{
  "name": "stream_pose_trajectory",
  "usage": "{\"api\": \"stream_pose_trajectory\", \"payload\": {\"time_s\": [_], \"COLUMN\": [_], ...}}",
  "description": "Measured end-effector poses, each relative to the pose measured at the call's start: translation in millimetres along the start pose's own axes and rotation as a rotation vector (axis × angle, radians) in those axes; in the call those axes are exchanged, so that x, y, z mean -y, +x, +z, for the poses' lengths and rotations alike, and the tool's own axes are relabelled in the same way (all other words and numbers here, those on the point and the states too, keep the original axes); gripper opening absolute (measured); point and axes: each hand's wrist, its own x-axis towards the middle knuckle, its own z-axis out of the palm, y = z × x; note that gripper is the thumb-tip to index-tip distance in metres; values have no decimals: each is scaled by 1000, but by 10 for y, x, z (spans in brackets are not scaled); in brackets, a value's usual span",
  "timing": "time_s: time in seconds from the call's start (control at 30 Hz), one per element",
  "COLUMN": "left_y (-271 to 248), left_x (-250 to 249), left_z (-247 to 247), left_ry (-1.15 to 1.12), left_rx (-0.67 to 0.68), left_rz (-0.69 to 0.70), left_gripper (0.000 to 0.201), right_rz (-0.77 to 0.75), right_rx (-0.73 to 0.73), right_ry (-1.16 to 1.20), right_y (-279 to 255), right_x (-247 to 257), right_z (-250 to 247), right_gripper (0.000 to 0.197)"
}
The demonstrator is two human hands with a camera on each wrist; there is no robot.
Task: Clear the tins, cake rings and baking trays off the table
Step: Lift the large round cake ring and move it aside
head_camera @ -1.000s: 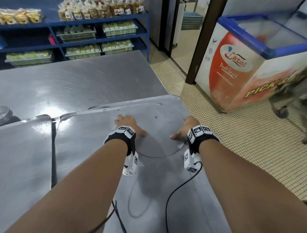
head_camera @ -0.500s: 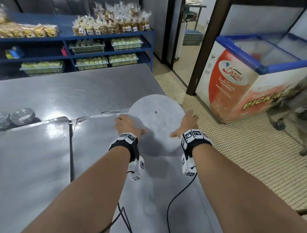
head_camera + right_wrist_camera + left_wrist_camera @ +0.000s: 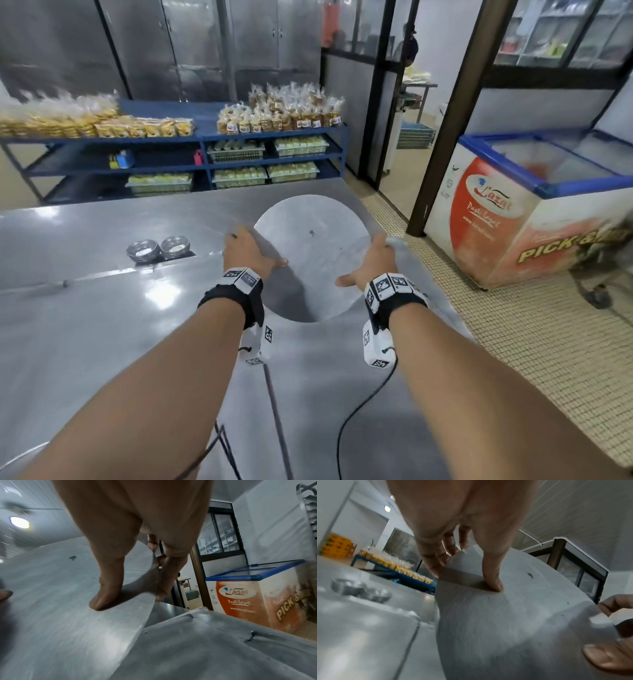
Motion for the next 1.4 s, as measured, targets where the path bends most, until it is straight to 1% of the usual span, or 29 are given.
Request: {"api": "stream_pose_trajectory", "payload": {"time_s": [0.13, 0.23, 0.3, 0.37, 0.4, 0.57, 0.67, 0.8, 0.93, 1.03, 1.13, 1.17, 1.23, 1.33, 1.4], "left_y": [-350, -648, -817, -991, -1077, -1485, -1712, -1980, -2170, -2257, -2336, -2359, -2398, -2424, -2431], "left_x": [451, 826, 1097, 1368, 1504, 2135, 2448, 2836, 3116, 3271, 3362, 3379, 3408, 3425, 3422], "left_z": [-786, -1295, -1564, -1808, -1916, -2294, -2376, -2346, -2319, -2311, -2325, -2329, -2329, -2326, -2335], "left_ry": [30, 34, 30, 29, 31, 1, -24, -56, -60, -81, -61, -51, -53, -37, -38], "left_rx": [37, 14, -13, -28, -33, -63, -108, -132, -96, -54, -6, 2, -12, -36, -28], "left_rz": [31, 9, -6, -28, -41, -85, -121, -180, -245, -245, -222, -222, -233, -222, -224], "left_gripper": [95, 92, 92, 92, 92, 82, 77, 64, 61, 71, 74, 72, 60, 36, 25], "right_rz": [-54, -113, -155, -197, -218, -302, -359, -392, -406, -399, -373, -365, -357, -378, -403], "right_rx": [66, 106, 140, 172, 190, 259, 289, 341, 383, 401, 404, 393, 408, 471, 491], "right_ry": [32, 44, 47, 49, 48, 43, 21, -43, -46, -44, -58, -63, -71, -92, -87], "right_y": [-590, -1012, -1289, -1559, -1690, -2226, -2480, -2708, -2846, -2927, -2991, -3011, -3047, -3093, -3093], "right_x": [401, 680, 838, 967, 1022, 1204, 1232, 1177, 1116, 1068, 1014, 992, 955, 935, 948], "right_z": [195, 405, 541, 674, 742, 1113, 1258, 1420, 1542, 1591, 1658, 1688, 1732, 1726, 1705], "right_gripper": [112, 124, 121, 110, 108, 115, 120, 114, 91, 77, 47, 46, 49, 39, 46]}}
